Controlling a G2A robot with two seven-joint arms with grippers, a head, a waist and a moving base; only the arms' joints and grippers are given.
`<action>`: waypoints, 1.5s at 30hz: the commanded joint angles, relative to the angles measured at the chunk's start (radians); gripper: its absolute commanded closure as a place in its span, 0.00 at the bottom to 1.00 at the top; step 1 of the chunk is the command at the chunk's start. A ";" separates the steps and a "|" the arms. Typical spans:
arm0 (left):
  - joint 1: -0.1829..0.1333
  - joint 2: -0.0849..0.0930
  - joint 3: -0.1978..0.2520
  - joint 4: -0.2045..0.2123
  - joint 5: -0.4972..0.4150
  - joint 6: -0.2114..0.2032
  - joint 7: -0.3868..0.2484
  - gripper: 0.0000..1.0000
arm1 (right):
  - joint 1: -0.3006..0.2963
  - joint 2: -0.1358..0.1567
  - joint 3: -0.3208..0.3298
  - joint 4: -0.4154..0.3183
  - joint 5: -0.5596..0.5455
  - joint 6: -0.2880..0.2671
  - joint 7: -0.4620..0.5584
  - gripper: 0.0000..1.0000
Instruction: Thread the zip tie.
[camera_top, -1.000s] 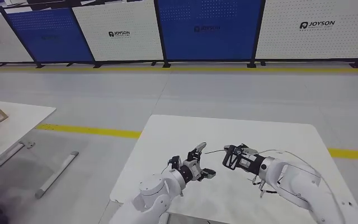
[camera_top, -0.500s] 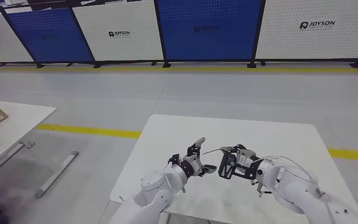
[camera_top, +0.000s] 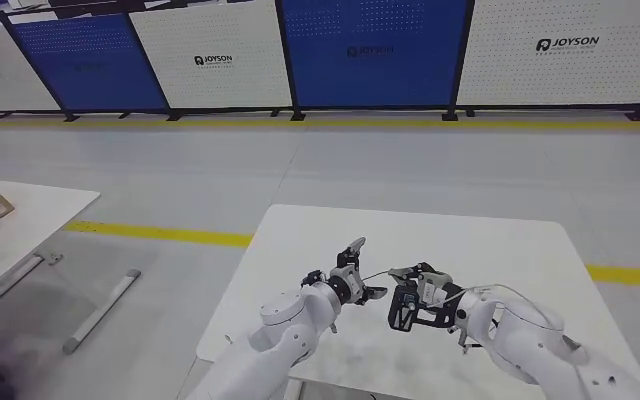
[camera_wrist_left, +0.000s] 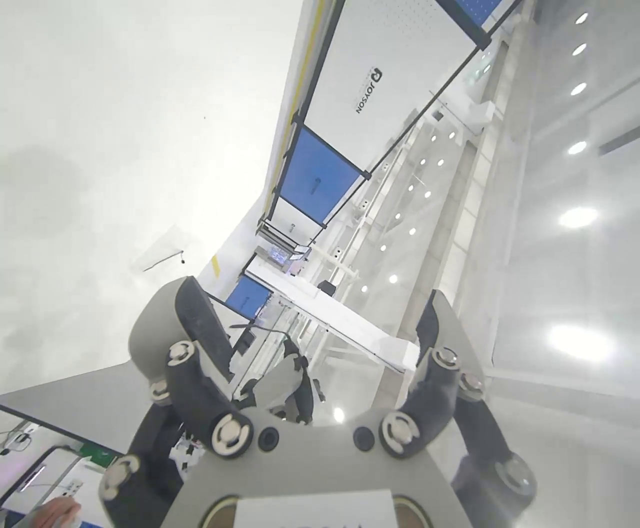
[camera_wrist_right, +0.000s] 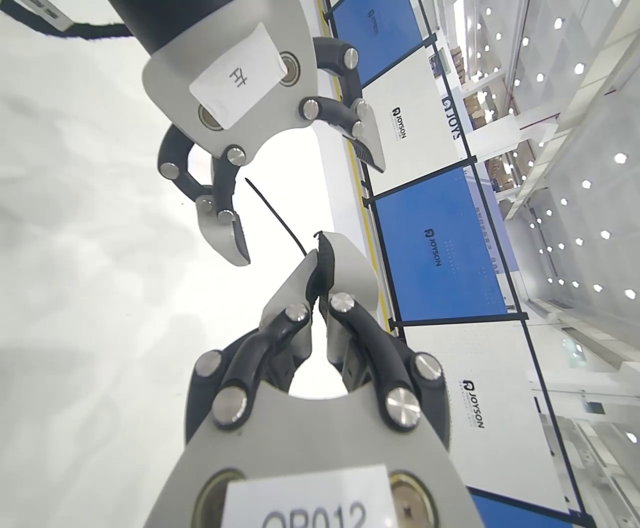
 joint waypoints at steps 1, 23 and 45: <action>0.001 0.000 0.000 0.002 0.000 -0.001 -0.002 0.00 | 0.000 0.000 0.000 0.000 0.000 0.000 0.000 1.00; 0.025 0.021 0.003 0.017 0.057 0.000 -0.073 0.00 | 0.000 0.000 0.000 0.000 0.000 0.000 0.000 1.00; 0.042 0.042 0.003 -0.024 -0.022 0.000 -0.069 0.67 | 0.000 0.000 0.000 0.000 0.000 0.000 0.000 1.00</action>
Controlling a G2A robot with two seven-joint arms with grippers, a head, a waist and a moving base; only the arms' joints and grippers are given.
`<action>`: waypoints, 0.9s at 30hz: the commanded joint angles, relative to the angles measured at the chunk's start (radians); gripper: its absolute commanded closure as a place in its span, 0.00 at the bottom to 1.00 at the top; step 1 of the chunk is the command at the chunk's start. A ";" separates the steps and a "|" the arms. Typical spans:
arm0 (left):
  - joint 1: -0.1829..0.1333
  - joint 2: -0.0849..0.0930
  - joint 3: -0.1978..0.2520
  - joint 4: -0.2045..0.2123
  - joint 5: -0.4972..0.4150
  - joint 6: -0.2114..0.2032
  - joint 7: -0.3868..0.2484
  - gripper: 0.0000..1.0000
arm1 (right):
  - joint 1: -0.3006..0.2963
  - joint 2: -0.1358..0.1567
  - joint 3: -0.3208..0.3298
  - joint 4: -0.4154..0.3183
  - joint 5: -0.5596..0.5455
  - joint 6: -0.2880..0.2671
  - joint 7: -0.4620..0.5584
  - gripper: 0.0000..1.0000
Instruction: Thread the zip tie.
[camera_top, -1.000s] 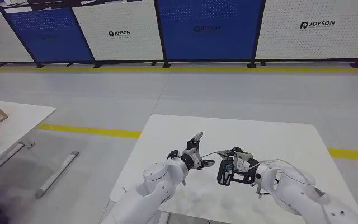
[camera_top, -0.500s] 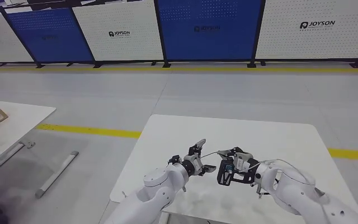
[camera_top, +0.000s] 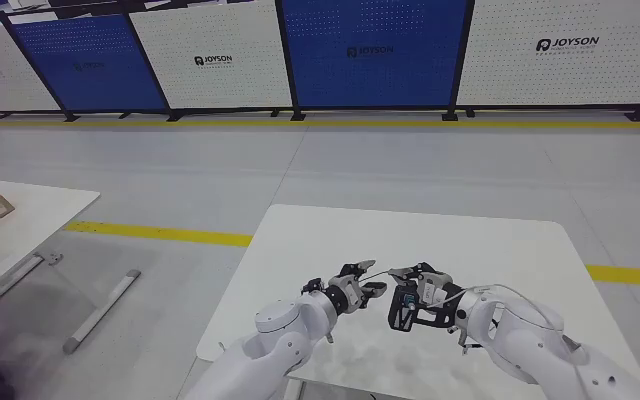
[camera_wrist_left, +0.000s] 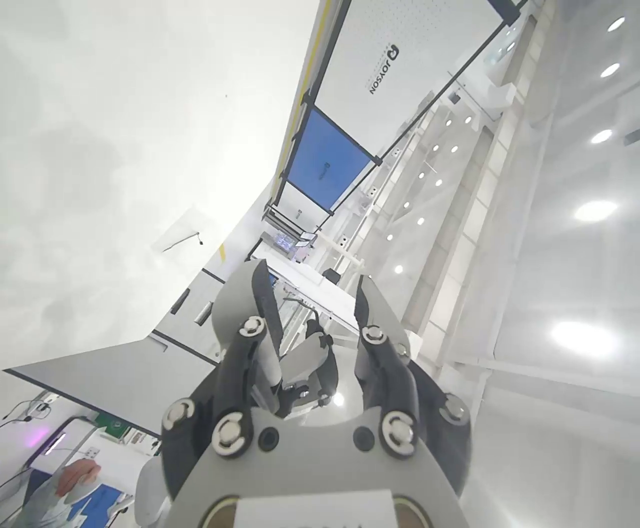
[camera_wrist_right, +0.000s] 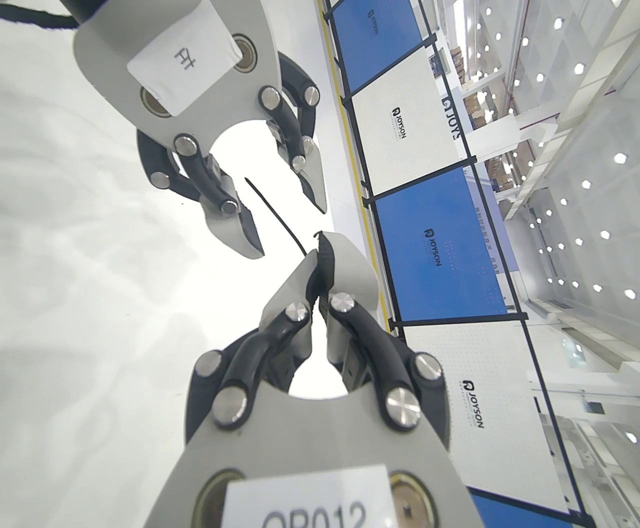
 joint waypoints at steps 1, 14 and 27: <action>-0.001 0.001 0.001 0.000 0.001 0.000 0.002 0.69 | 0.000 0.000 0.000 0.000 0.000 0.000 0.000 1.00; 0.002 0.008 0.011 -0.004 0.012 0.000 -0.007 1.00 | 0.000 0.000 0.000 0.000 0.000 0.000 0.000 1.00; 0.014 0.011 0.008 -0.015 0.052 0.000 -0.023 1.00 | -0.020 -0.003 0.016 0.001 -0.003 0.000 -0.007 0.34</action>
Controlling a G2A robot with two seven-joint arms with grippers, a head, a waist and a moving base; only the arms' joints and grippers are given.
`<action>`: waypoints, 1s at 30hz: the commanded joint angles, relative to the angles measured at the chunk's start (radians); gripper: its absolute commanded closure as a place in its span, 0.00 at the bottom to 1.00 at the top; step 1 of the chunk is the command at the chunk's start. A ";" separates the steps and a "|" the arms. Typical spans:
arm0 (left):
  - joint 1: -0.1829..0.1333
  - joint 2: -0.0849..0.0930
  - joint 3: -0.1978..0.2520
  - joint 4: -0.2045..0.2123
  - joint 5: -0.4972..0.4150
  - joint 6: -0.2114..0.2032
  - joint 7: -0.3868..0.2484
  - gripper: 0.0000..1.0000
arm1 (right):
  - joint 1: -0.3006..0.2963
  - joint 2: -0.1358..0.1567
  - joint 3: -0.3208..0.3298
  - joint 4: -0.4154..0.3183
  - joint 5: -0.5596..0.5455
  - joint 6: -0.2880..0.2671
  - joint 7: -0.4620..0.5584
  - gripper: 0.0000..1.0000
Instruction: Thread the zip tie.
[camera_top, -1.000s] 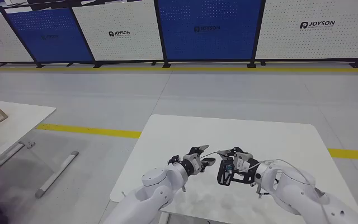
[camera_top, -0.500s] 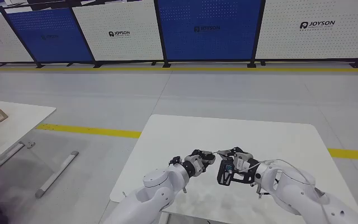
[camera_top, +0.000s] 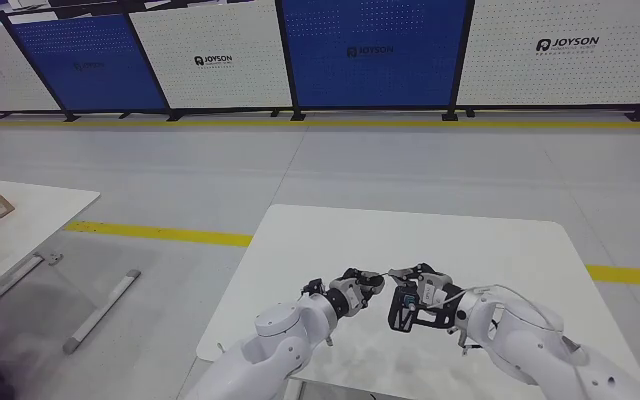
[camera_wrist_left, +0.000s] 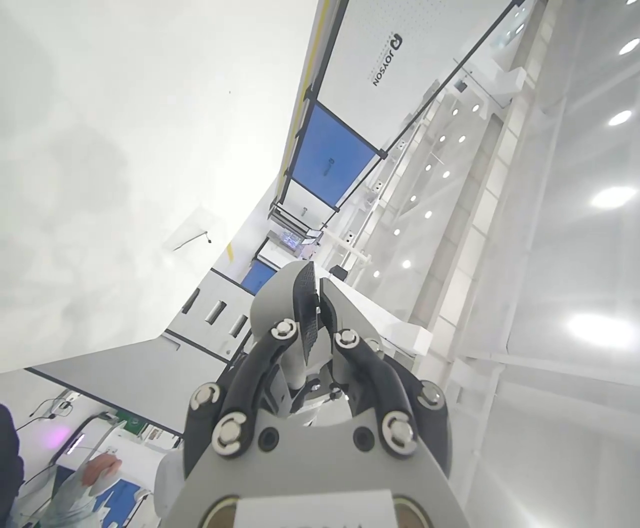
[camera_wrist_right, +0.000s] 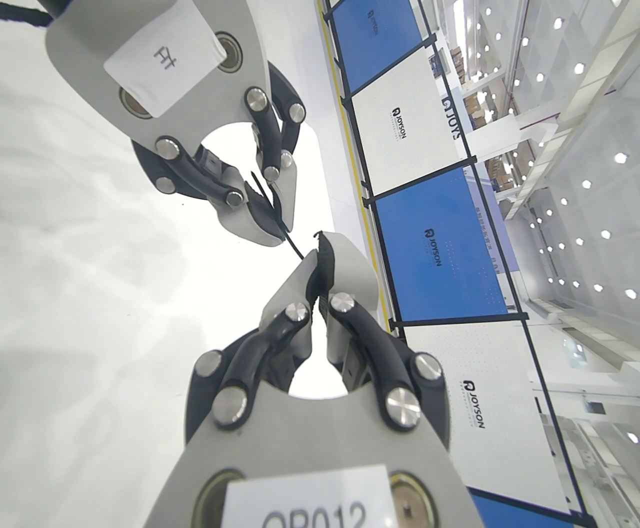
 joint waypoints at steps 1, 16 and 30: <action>0.002 0.000 -0.001 -0.001 0.015 -0.003 0.000 1.00 | -0.010 -0.001 0.010 -0.002 0.000 -0.001 -0.002 0.02; -0.004 -0.014 0.083 0.122 0.408 -0.195 -0.006 1.00 | -0.200 0.058 0.172 -0.015 0.315 -0.001 0.095 0.00; 0.004 -0.012 0.078 0.129 0.491 -0.210 -0.014 1.00 | -0.210 0.056 0.185 0.022 0.407 -0.001 0.033 0.00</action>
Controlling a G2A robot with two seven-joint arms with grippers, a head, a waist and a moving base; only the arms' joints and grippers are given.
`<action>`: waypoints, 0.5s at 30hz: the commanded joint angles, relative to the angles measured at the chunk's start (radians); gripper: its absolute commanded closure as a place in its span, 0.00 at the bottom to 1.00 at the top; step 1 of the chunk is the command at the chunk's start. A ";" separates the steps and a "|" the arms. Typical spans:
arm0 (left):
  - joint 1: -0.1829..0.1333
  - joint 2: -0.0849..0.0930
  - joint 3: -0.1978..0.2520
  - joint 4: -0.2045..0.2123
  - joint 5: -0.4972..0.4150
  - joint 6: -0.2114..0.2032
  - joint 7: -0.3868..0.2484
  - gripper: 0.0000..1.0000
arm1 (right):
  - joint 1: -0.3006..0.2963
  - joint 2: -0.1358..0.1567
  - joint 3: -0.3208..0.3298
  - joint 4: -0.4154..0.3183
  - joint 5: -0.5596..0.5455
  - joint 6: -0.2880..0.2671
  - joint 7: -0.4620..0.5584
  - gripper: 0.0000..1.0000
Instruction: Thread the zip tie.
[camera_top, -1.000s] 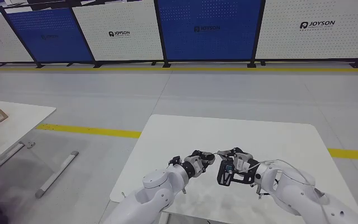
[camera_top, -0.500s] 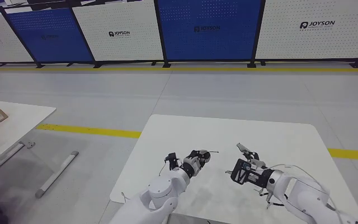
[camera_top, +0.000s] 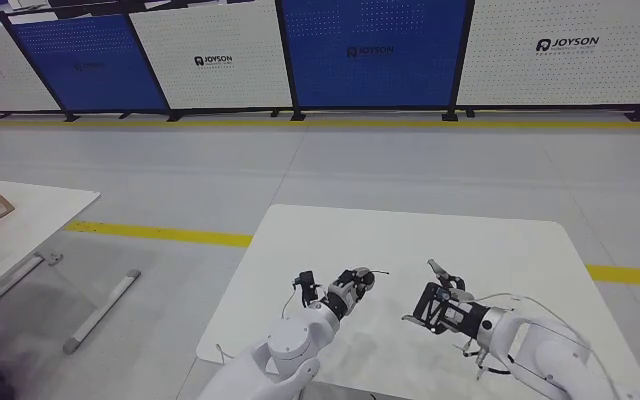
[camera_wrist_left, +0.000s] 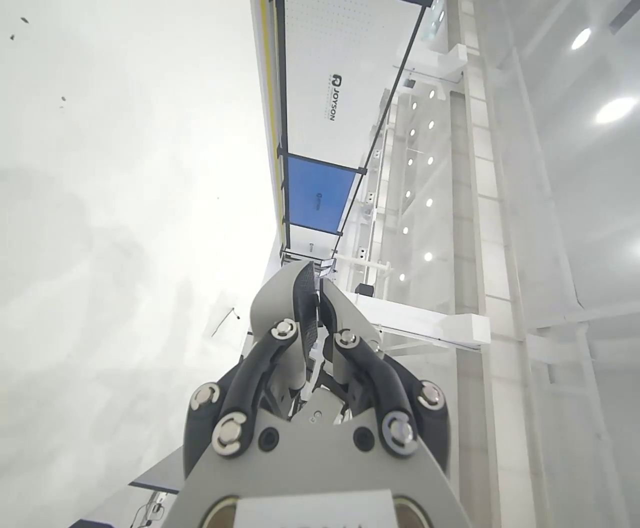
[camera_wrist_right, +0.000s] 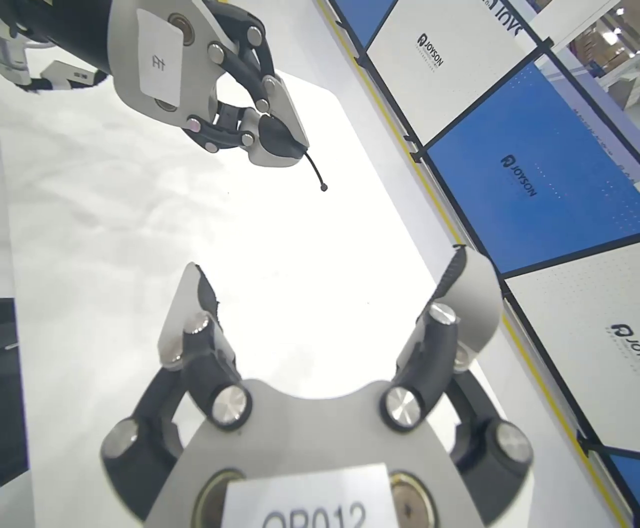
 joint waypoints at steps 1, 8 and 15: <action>0.010 0.003 -0.005 -0.010 0.053 0.006 -0.002 1.00 | 0.000 0.002 0.005 0.034 0.089 0.000 -0.043 0.00; 0.072 0.016 -0.031 -0.074 0.207 -0.001 -0.010 1.00 | 0.057 0.028 -0.064 0.117 0.455 0.000 -0.086 0.00; 0.079 0.016 -0.034 -0.077 0.219 -0.004 -0.007 1.00 | 0.062 0.029 -0.069 0.121 0.480 0.000 -0.083 0.00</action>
